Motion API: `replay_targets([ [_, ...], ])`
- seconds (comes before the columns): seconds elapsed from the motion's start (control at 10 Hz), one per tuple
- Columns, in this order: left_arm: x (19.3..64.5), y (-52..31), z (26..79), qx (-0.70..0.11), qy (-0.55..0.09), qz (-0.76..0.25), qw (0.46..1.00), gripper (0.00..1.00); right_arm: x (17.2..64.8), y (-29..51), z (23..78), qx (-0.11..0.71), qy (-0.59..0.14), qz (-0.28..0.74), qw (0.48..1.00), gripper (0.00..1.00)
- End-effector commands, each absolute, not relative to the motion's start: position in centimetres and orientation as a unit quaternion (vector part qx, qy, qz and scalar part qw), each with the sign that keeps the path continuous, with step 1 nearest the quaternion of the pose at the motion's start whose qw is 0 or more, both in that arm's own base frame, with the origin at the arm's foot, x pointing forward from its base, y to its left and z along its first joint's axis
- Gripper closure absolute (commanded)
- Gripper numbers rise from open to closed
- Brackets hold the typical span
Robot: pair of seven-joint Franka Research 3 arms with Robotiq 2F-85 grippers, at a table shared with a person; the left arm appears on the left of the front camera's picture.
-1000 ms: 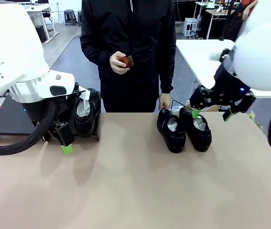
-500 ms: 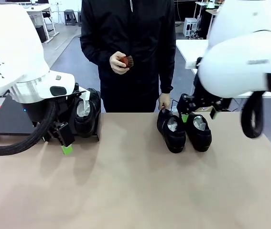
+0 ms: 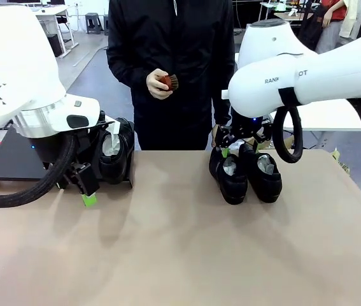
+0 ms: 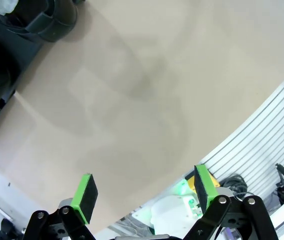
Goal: Organize the shoes by placing them on the stand.
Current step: Pick up one Shoe and place it in the middle of the table.
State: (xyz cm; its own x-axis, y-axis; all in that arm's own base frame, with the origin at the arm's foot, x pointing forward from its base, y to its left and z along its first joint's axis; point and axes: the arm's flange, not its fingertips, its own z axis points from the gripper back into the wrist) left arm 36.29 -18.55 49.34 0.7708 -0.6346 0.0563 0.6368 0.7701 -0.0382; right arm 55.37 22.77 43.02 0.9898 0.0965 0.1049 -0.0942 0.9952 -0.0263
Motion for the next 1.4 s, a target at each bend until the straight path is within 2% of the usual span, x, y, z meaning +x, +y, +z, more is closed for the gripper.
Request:
replay_targets([
  [0.0,36.2,-18.2,49.4,-0.026,-0.021,-0.343,0.939,0.00,56.0,22.1,42.2,0.014,-0.040,0.041,0.998,0.00],
  [0.2,36.2,-18.2,49.4,-0.026,-0.021,-0.343,0.939,0.00,56.0,21.1,41.3,0.015,-0.046,0.031,0.998,0.36],
  [1.1,36.2,-18.2,49.4,-0.026,-0.021,-0.343,0.939,0.00,56.1,19.9,34.4,0.032,-0.015,0.035,0.999,0.36],
  [1.3,36.2,-18.2,49.4,-0.026,-0.021,-0.343,0.939,0.00,56.1,19.7,34.3,0.020,-0.023,0.034,0.999,0.75],
])
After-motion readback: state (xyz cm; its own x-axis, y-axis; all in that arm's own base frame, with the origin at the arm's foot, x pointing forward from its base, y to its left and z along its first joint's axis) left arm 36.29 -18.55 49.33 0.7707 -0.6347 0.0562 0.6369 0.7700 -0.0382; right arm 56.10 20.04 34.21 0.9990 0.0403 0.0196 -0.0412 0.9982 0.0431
